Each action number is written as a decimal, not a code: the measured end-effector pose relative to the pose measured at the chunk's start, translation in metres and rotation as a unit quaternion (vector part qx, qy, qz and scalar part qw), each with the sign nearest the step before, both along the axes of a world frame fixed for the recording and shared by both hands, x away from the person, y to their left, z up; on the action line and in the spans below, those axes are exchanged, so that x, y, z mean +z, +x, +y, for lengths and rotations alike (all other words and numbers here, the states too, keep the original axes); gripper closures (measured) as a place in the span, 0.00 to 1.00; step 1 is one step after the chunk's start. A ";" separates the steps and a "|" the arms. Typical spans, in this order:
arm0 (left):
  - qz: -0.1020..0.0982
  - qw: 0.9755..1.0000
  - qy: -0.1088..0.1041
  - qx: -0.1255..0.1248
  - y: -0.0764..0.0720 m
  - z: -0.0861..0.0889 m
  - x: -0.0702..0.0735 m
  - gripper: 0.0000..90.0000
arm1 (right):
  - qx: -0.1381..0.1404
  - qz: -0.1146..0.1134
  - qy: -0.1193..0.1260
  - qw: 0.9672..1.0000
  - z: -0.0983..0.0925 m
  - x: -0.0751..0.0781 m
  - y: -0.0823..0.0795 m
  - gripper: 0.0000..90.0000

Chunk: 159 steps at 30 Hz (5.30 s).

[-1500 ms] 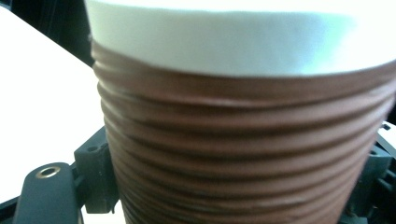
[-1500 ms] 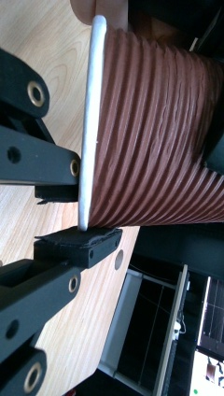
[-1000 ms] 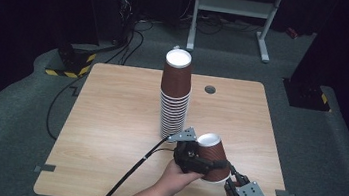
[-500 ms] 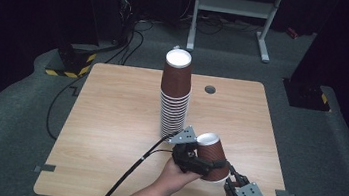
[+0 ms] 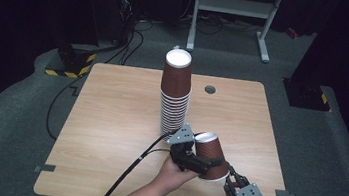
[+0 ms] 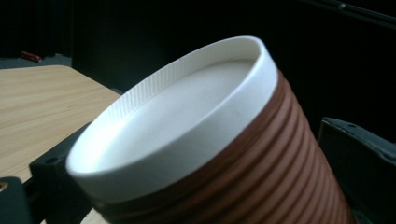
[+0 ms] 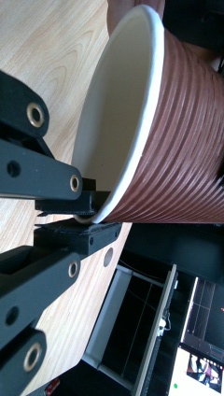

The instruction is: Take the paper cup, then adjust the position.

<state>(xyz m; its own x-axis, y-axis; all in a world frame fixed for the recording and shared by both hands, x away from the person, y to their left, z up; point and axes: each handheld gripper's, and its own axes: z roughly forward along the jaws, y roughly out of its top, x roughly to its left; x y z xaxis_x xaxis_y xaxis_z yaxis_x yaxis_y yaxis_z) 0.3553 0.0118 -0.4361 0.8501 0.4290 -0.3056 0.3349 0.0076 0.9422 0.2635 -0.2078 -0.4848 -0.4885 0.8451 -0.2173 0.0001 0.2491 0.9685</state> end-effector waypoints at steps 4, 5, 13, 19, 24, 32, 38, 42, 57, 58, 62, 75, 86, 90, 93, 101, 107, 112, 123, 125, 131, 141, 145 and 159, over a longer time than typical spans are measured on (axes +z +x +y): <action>-0.003 1.000 0.001 0.007 0.000 0.002 0.001 0.00 | 0.002 0.001 0.002 1.000 0.000 0.001 0.000 0.94; -0.007 1.000 0.003 0.007 0.000 0.003 0.001 0.00 | 0.002 0.002 0.002 1.000 0.000 0.000 0.000 0.94; -0.009 1.000 0.000 0.002 0.000 0.005 0.000 0.00 | 0.007 0.002 0.001 1.000 0.001 0.000 -0.001 0.94; -0.001 1.000 -0.005 -0.003 0.001 0.008 -0.001 0.00 | 0.008 0.001 0.000 1.000 0.002 0.000 -0.003 0.94; 0.008 1.000 -0.009 -0.005 0.003 0.009 -0.002 0.00 | 0.009 0.002 0.000 1.000 0.003 0.000 -0.003 0.95; 0.028 0.999 -0.032 0.009 0.011 0.018 -0.003 0.03 | 0.012 0.013 -0.011 1.000 0.003 -0.005 -0.002 0.95; 0.021 0.999 -0.023 0.025 0.013 0.026 -0.005 0.04 | 0.011 0.024 -0.011 1.000 0.002 -0.005 -0.002 0.95; 0.017 0.999 -0.018 0.042 0.013 0.032 -0.007 0.07 | 0.014 0.029 -0.008 0.999 0.001 -0.006 -0.001 0.95; 0.010 0.996 0.019 0.086 0.017 0.051 -0.022 0.16 | 0.026 0.031 -0.006 0.999 0.001 -0.003 -0.007 0.96; 0.010 0.996 0.020 0.088 0.017 0.053 -0.023 0.16 | 0.026 0.032 -0.005 0.999 0.001 -0.003 -0.007 0.96; 0.010 0.995 0.029 0.099 0.016 0.061 -0.029 0.17 | 0.025 0.034 -0.005 0.999 0.000 -0.003 -0.007 0.96; 0.011 0.987 0.071 0.141 0.010 0.102 -0.050 0.19 | 0.021 0.037 -0.004 0.999 -0.002 -0.003 -0.007 0.96; 0.018 0.974 0.134 0.182 0.001 0.148 -0.070 0.19 | 0.014 0.045 -0.003 0.999 -0.005 -0.004 -0.004 0.96; 0.021 0.967 0.162 0.194 -0.004 0.168 -0.076 0.20 | 0.009 0.050 -0.002 0.999 -0.008 -0.004 -0.003 0.96; 0.025 0.963 0.179 0.202 -0.009 0.184 -0.079 0.19 | 0.007 0.058 0.000 0.998 -0.010 -0.004 -0.001 0.96; 0.044 0.948 0.228 0.219 -0.018 0.225 -0.086 0.17 | -0.005 0.097 -0.006 0.995 -0.017 -0.006 0.010 0.96; 0.067 0.937 0.256 0.230 -0.021 0.245 -0.094 0.16 | -0.019 0.129 -0.016 0.991 -0.020 0.000 0.020 0.96; 0.068 0.934 0.266 0.227 -0.021 0.248 -0.095 0.16 | -0.023 0.155 -0.032 0.987 -0.018 0.013 0.027 0.96; 0.060 0.942 0.257 0.206 -0.026 0.248 -0.098 0.16 | -0.022 0.235 -0.067 0.969 -0.016 0.042 0.044 0.96; 0.060 0.943 0.256 0.204 -0.026 0.249 -0.098 0.16 | -0.022 0.248 -0.076 0.966 -0.016 0.049 0.048 0.96; 0.060 0.945 0.253 0.199 -0.026 0.250 -0.098 0.16 | -0.017 0.280 -0.086 0.956 -0.015 0.061 0.059 0.96; 0.062 0.945 0.254 0.196 -0.026 0.249 -0.099 0.17 | -0.012 0.312 -0.088 0.946 -0.017 0.069 0.069 0.96; 0.063 0.945 0.254 0.195 -0.026 0.249 -0.099 0.17 | -0.015 0.325 -0.085 0.942 -0.020 0.073 0.071 0.96; 0.066 0.946 0.251 0.192 -0.025 0.249 -0.099 0.17 | -0.009 0.382 -0.112 0.917 -0.020 0.085 0.081 0.96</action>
<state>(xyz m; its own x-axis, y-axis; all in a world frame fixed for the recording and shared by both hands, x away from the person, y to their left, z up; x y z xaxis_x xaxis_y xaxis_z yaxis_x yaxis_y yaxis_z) 0.3303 0.2613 -0.5347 0.5697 0.8185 -0.0739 0.5142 -0.2848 0.8090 0.3441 -0.2281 -0.3994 -0.5563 0.8308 0.0133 0.6641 0.4350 0.6081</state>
